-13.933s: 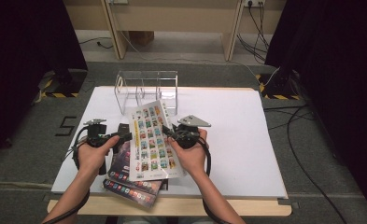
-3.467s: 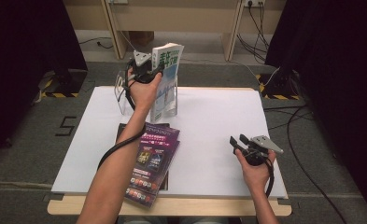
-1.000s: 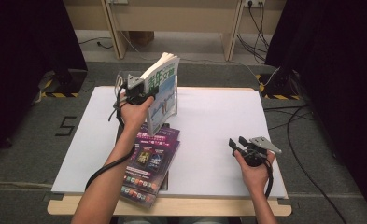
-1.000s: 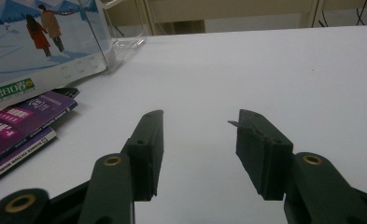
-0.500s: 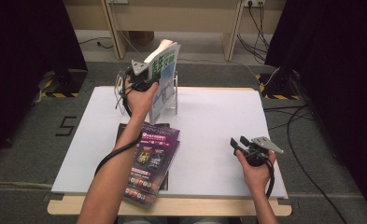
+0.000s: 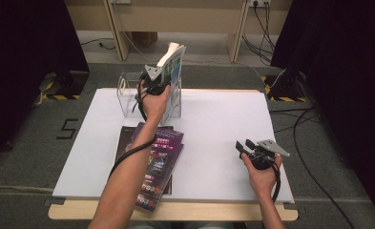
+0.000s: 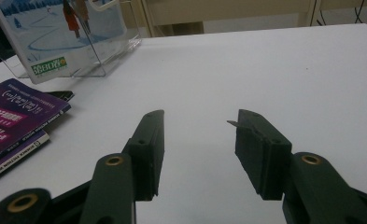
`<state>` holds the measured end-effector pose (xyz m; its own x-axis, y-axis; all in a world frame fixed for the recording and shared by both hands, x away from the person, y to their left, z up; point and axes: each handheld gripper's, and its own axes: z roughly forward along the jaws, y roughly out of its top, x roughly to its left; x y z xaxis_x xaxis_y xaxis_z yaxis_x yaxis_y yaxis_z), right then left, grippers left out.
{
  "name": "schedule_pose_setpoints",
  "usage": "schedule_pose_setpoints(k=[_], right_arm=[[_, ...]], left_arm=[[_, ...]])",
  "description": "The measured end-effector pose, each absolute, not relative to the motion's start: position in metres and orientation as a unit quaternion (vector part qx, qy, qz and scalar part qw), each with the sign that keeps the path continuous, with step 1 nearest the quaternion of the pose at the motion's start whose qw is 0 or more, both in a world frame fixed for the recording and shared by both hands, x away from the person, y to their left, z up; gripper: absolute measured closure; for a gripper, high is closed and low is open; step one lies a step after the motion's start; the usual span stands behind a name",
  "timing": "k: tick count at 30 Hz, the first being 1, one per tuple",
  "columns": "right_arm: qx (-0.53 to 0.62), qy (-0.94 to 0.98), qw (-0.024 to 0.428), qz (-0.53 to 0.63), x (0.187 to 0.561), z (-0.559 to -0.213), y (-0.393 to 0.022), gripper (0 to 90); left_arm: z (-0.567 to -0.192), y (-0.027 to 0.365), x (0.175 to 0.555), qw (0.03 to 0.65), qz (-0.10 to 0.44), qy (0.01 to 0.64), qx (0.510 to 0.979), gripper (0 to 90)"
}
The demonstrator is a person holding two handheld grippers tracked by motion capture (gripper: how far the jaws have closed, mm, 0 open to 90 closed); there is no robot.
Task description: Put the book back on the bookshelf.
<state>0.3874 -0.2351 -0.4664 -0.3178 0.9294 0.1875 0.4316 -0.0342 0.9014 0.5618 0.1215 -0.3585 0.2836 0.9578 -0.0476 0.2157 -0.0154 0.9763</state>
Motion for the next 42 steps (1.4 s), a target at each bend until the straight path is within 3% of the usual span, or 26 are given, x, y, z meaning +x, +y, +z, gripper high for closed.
schedule_pose_setpoints(k=[12,27,32,34,35,38,42], right_arm=[[0.524,0.648,0.255,0.490,0.386,-0.465,-0.233,53.2],[0.523,0.650,0.251,0.491,0.386,-0.465,-0.231,52.7],[0.528,0.648,0.247,0.490,0.386,-0.466,-0.233,52.4],[0.529,0.648,0.245,0.490,0.387,-0.466,-0.233,52.3],[0.528,0.649,0.245,0.489,0.387,-0.466,-0.234,52.3],[0.530,0.650,0.243,0.488,0.388,-0.467,-0.234,52.3],[0.530,0.652,0.240,0.486,0.388,-0.468,-0.233,52.4]], left_arm=[[-0.367,0.140,0.539,0.509,0.354,0.471,0.627,69.9],[-0.347,0.143,0.547,0.532,0.312,0.493,0.614,44.5],[-0.350,0.144,0.553,0.527,0.305,0.514,0.605,47.6],[-0.352,0.145,0.556,0.525,0.302,0.520,0.602,53.3],[-0.354,0.145,0.556,0.523,0.303,0.522,0.601,61.8],[-0.355,0.145,0.557,0.517,0.314,0.525,0.599,69.5],[-0.353,0.143,0.558,0.512,0.312,0.523,0.606,72.8]])
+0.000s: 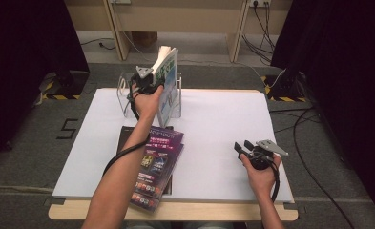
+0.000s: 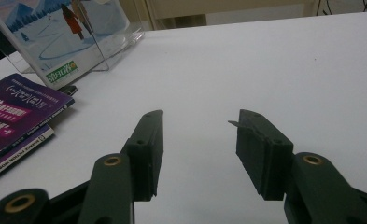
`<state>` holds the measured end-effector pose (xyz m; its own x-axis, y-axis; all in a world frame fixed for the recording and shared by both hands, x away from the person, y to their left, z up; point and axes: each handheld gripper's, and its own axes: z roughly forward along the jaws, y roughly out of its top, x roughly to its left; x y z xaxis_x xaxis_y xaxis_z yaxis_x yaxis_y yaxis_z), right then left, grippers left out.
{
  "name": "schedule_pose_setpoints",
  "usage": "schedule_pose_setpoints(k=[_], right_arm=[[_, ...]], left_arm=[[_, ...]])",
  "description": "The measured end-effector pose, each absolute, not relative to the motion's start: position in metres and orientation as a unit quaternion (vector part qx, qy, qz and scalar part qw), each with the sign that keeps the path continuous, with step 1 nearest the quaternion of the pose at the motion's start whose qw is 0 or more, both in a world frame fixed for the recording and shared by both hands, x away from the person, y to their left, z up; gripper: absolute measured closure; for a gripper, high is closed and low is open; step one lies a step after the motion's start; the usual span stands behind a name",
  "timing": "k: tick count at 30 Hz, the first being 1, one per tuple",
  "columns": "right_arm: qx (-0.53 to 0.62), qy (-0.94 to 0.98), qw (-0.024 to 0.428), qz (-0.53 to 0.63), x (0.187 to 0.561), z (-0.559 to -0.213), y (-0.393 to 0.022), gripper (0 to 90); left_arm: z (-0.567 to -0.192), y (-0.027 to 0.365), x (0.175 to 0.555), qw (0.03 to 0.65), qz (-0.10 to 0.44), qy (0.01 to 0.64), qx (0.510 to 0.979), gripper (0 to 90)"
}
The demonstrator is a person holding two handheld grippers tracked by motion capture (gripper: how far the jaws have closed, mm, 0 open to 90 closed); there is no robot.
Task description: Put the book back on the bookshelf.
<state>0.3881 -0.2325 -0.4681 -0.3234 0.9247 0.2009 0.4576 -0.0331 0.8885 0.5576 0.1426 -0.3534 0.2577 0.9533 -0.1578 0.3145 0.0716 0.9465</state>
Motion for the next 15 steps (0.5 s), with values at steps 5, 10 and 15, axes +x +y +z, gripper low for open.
schedule_pose_setpoints(k=[5,10,15], right_arm=[[0.529,0.651,0.243,0.487,0.387,-0.467,-0.233,52.5],[0.528,0.648,0.245,0.490,0.387,-0.466,-0.234,52.8],[0.531,0.647,0.244,0.490,0.387,-0.467,-0.235,53.0]], left_arm=[[-0.352,0.138,0.559,0.513,0.316,0.526,0.600,73.4],[-0.344,0.135,0.562,0.511,0.334,0.515,0.602,73.6],[-0.334,0.128,0.564,0.521,0.364,0.499,0.589,73.6]])
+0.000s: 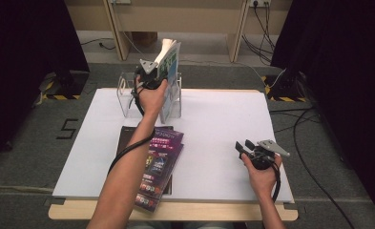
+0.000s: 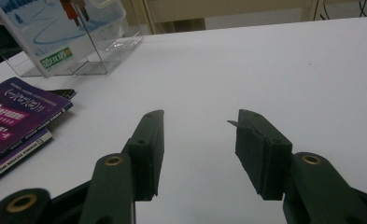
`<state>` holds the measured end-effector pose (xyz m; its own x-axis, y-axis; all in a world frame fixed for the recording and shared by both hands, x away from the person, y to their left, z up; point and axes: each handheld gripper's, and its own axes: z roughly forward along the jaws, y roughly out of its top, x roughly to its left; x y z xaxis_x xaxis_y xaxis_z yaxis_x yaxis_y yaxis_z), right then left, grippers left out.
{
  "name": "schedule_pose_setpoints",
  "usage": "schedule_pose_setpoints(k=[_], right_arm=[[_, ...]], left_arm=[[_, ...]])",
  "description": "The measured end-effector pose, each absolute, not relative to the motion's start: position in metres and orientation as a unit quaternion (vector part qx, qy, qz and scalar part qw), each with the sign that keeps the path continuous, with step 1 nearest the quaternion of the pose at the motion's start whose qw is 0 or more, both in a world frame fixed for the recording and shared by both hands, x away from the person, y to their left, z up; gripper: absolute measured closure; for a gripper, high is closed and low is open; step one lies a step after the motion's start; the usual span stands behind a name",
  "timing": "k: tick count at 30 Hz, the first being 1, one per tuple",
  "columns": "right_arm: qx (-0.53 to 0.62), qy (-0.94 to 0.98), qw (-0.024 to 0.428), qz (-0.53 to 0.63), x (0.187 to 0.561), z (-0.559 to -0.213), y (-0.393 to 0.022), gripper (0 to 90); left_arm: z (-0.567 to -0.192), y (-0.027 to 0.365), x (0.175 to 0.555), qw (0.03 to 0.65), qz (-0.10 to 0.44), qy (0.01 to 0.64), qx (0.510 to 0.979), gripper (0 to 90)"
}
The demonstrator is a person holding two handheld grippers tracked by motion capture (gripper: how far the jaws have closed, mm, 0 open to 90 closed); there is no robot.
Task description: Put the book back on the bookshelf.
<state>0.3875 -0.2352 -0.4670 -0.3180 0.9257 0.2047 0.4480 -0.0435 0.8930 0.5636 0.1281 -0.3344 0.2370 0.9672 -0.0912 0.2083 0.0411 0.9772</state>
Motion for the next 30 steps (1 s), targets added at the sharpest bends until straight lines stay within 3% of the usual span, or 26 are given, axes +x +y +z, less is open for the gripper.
schedule_pose_setpoints(k=[8,19,25,30], right_arm=[[0.526,0.649,0.247,0.491,0.387,-0.466,-0.234,53.1],[0.525,0.648,0.251,0.492,0.388,-0.466,-0.239,53.2],[0.524,0.651,0.250,0.489,0.388,-0.467,-0.237,53.2],[0.523,0.652,0.249,0.488,0.388,-0.466,-0.236,53.2]], left_arm=[[-0.358,0.112,0.572,0.511,0.371,0.502,0.591,73.4],[-0.352,0.104,0.578,0.511,0.384,0.494,0.590,73.3],[-0.358,0.100,0.575,0.535,0.349,0.492,0.591,72.5],[-0.348,0.100,0.571,0.563,0.311,0.479,0.598,63.6]])
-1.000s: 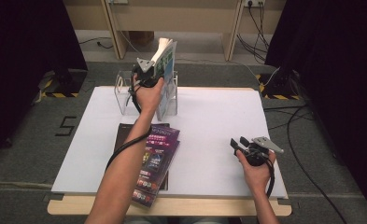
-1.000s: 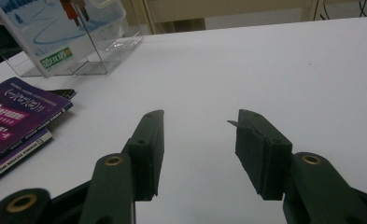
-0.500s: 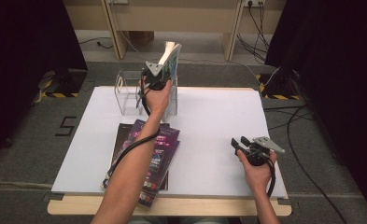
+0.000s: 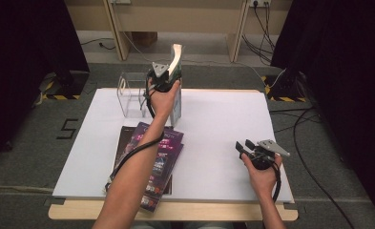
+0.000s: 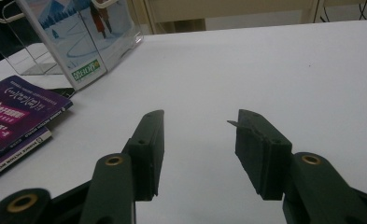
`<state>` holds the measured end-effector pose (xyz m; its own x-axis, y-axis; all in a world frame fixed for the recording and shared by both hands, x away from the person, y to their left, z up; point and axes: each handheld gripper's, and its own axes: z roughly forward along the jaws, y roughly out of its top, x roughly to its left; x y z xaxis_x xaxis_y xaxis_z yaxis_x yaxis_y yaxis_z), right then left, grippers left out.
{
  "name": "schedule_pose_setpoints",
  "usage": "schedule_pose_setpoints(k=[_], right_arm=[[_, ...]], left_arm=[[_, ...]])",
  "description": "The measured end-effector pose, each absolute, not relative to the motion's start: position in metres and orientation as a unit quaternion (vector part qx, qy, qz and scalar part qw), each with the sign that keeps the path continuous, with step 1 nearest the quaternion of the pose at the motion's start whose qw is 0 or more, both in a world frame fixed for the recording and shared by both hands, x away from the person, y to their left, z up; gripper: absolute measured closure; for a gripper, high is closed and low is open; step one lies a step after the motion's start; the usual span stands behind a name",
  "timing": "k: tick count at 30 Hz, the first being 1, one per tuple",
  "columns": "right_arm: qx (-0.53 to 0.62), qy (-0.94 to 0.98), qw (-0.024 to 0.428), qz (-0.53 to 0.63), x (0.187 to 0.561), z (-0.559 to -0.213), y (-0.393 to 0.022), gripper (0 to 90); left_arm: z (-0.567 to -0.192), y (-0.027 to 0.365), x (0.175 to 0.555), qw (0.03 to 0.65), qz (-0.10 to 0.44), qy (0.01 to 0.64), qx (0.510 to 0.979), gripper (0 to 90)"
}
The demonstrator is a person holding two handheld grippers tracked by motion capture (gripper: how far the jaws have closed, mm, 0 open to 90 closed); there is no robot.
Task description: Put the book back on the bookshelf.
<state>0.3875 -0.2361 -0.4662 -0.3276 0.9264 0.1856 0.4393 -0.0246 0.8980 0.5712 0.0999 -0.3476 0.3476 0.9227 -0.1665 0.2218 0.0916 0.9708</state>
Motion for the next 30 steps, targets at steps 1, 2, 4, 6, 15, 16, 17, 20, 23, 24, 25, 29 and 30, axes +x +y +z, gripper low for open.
schedule_pose_setpoints(k=[1,2,4,6,15,16,17,20,23,24,25,29,30], right_arm=[[0.524,0.652,0.249,0.489,0.387,-0.466,-0.236,53.1],[0.524,0.652,0.249,0.488,0.387,-0.465,-0.235,53.1],[0.522,0.653,0.249,0.489,0.387,-0.465,-0.234,53.0],[0.521,0.653,0.249,0.489,0.387,-0.466,-0.234,53.0],[0.523,0.655,0.244,0.488,0.388,-0.467,-0.232,52.8],[0.523,0.655,0.243,0.488,0.388,-0.468,-0.231,52.8],[0.523,0.656,0.243,0.487,0.389,-0.468,-0.231,52.8],[0.521,0.657,0.244,0.488,0.389,-0.468,-0.231,52.8],[0.523,0.655,0.242,0.488,0.388,-0.467,-0.230,52.7],[0.524,0.655,0.242,0.488,0.387,-0.467,-0.230,52.7],[0.524,0.655,0.242,0.488,0.387,-0.467,-0.230,52.7],[0.523,0.656,0.241,0.487,0.388,-0.468,-0.229,52.6],[0.524,0.656,0.240,0.487,0.387,-0.468,-0.229,52.6]], left_arm=[[-0.345,0.101,0.572,0.563,0.305,0.476,0.603,61.4],[-0.344,0.101,0.572,0.563,0.303,0.475,0.604,59.7],[-0.342,0.102,0.572,0.560,0.299,0.467,0.615,59.2],[-0.341,0.101,0.572,0.559,0.294,0.465,0.620,58.2],[-0.332,0.098,0.571,0.510,0.335,0.460,0.645,72.9],[-0.332,0.097,0.570,0.505,0.343,0.457,0.647,72.8],[-0.332,0.095,0.569,0.498,0.353,0.452,0.651,72.7],[-0.335,0.090,0.568,0.498,0.360,0.439,0.656,72.3],[-0.335,0.088,0.568,0.504,0.358,0.449,0.645,70.4],[-0.335,0.088,0.568,0.508,0.355,0.448,0.644,68.3],[-0.336,0.088,0.568,0.511,0.352,0.448,0.644,66.0],[-0.337,0.088,0.567,0.523,0.340,0.445,0.643,60.2],[-0.337,0.089,0.567,0.527,0.333,0.445,0.642,57.6]])
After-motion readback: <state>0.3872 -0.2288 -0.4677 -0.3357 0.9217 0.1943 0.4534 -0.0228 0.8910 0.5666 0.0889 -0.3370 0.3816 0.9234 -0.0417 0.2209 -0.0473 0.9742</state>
